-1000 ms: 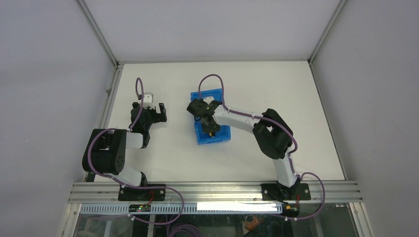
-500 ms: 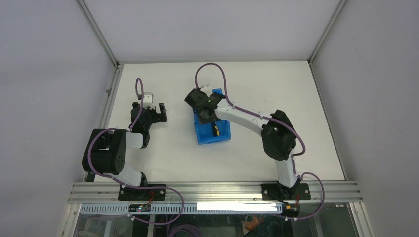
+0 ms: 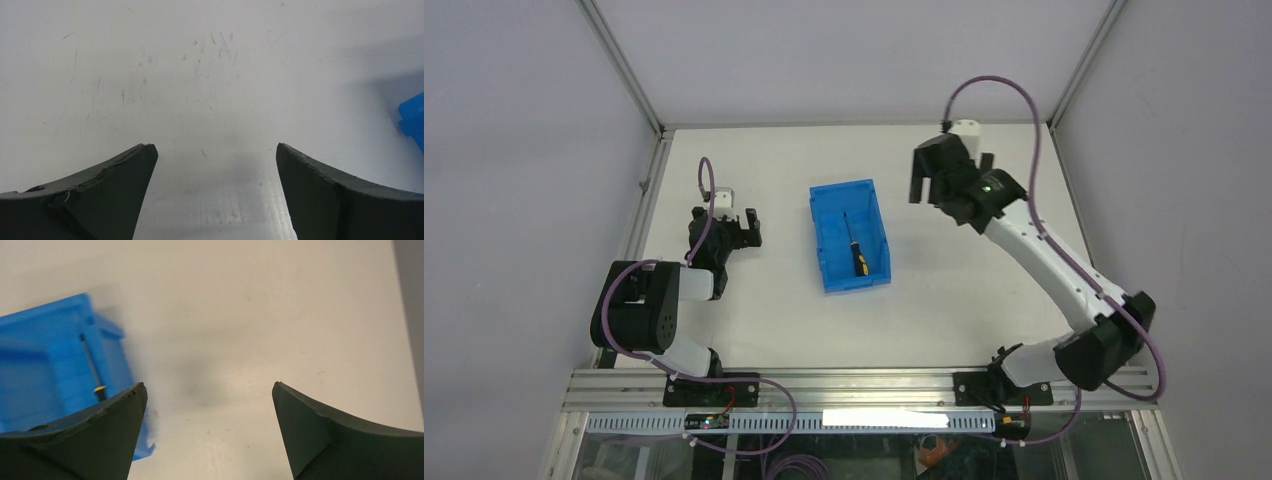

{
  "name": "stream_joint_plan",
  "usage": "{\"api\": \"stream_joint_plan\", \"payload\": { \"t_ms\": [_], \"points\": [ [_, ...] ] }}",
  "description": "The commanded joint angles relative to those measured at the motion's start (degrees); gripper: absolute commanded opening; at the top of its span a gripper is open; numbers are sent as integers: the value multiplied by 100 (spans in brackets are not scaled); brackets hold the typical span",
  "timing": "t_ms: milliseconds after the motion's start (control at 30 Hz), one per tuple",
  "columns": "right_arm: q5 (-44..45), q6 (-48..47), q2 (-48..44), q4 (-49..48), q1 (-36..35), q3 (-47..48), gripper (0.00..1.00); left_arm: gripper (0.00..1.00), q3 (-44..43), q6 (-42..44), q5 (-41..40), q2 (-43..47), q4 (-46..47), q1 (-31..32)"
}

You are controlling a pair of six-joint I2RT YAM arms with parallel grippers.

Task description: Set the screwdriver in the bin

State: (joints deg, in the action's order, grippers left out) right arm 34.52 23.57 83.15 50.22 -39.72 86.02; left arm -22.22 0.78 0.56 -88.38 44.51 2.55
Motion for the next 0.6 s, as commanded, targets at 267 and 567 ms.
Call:
{"api": "stream_joint_plan", "payload": {
  "t_ms": [267,567],
  "points": [
    [-503,-197,-2285,194,2827,-1654,99,99,33,-62,118,203,174,-9],
    [-661,-80,-2516,146,3155,-1794,99,99,33,-68,112,200,172,-6]
  ]
}}
